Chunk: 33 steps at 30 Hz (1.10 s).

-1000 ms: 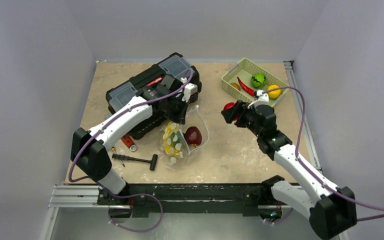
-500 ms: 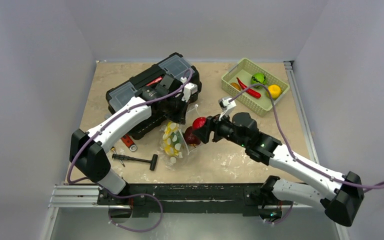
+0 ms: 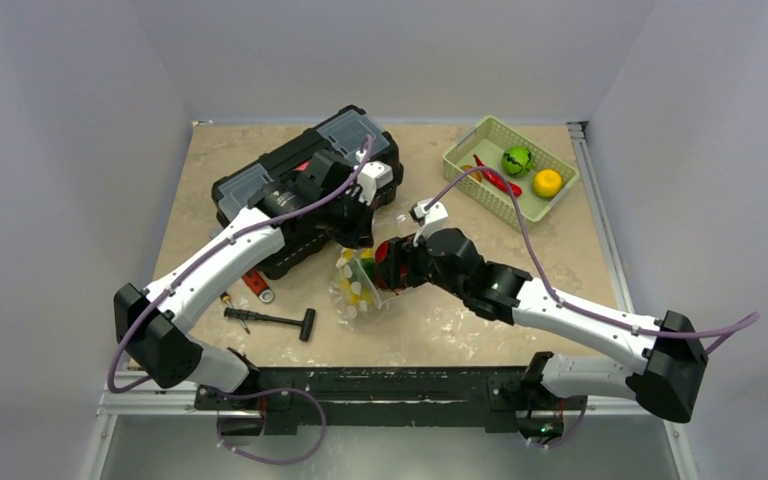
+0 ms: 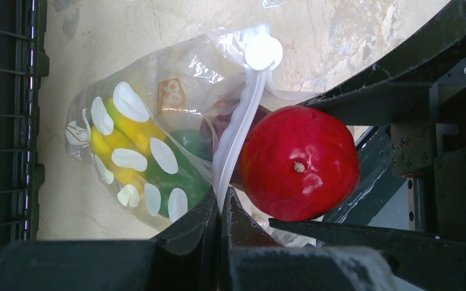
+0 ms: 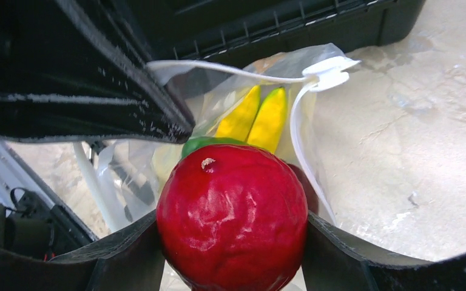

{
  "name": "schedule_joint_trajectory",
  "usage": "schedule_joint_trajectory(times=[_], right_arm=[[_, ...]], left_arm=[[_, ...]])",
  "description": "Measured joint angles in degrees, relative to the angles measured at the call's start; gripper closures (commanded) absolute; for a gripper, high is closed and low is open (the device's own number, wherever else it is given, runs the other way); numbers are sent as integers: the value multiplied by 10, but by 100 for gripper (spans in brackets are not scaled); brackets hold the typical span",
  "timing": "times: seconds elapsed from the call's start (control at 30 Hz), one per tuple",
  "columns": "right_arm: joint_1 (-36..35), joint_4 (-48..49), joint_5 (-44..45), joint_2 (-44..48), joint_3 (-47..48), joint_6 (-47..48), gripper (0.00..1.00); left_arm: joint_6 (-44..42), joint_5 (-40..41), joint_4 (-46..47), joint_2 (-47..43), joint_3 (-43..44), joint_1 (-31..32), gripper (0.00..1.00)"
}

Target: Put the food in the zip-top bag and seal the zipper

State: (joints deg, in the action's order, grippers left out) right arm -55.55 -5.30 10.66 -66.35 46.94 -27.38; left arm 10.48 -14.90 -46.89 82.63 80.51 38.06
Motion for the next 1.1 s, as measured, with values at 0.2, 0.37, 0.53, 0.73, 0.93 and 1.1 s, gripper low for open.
schedule_joint_trajectory(times=[0.2, 0.37, 0.53, 0.73, 0.93, 1.1], right_arm=[[0, -14, 36, 0, 24, 0, 22], [0, -25, 40, -10, 61, 0, 15], [0, -34, 49, -29, 85, 0, 13], [0, -50, 54, -23, 85, 0, 15], [0, -81, 79, 18, 86, 2, 28], [0, -85, 70, 26, 86, 2, 51]], left_arm=[[0, -12, 9, -9, -10, 0, 100], [0, -20, 11, -18, -12, 0, 100], [0, -22, 14, -22, -16, 0, 100], [0, -25, 17, -31, -17, 0, 100], [0, -24, 24, -38, -17, 0, 100], [0, -29, 28, -43, -18, 0, 100]])
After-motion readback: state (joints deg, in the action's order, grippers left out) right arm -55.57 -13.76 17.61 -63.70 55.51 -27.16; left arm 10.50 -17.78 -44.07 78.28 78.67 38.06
